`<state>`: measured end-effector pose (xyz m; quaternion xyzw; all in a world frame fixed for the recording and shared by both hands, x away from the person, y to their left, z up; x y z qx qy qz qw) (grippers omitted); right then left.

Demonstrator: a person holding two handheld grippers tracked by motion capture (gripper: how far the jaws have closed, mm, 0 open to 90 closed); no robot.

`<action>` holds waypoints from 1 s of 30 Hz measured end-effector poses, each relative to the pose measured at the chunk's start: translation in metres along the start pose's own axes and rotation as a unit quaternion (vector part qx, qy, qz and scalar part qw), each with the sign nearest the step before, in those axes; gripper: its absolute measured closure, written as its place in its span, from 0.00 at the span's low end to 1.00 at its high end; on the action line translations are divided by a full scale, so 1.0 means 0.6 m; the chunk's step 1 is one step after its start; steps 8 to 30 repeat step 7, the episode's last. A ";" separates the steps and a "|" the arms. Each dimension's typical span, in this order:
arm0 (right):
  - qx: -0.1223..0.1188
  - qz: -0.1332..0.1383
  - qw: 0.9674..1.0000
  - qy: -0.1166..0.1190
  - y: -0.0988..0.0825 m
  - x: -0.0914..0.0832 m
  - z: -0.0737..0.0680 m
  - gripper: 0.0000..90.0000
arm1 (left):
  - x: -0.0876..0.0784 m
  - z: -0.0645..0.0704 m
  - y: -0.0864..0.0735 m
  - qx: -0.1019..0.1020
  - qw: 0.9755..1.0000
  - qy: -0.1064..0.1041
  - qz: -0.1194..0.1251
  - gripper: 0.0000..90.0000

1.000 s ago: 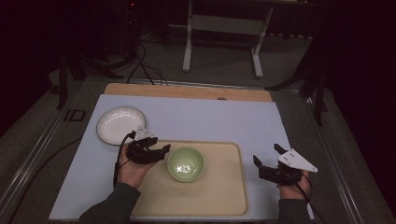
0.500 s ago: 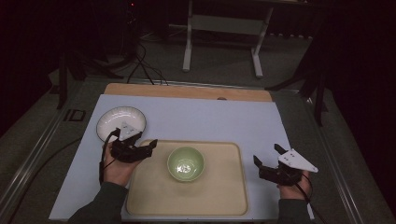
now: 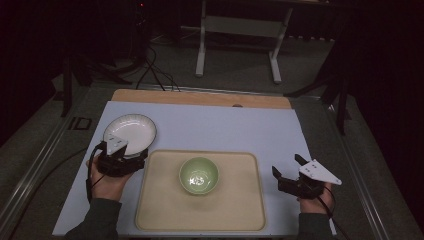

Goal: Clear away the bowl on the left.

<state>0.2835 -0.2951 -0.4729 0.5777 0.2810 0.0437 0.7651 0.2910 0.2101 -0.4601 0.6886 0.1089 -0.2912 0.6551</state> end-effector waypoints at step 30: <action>0.001 0.000 1.000 0.000 -0.001 0.001 0.000 0.13 | -0.007 -0.036 -0.015 -0.047 0.998 0.037 0.011 0.19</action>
Point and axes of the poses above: each handheld gripper's, and its own axes: x roughly forward along the jaws, y roughly out of its top, z roughly to its right, the point moved 2 cm from there along x, roughly forward along the jaws, and after that the axes turned 2 degrees about -x, right-handed, at the moved point
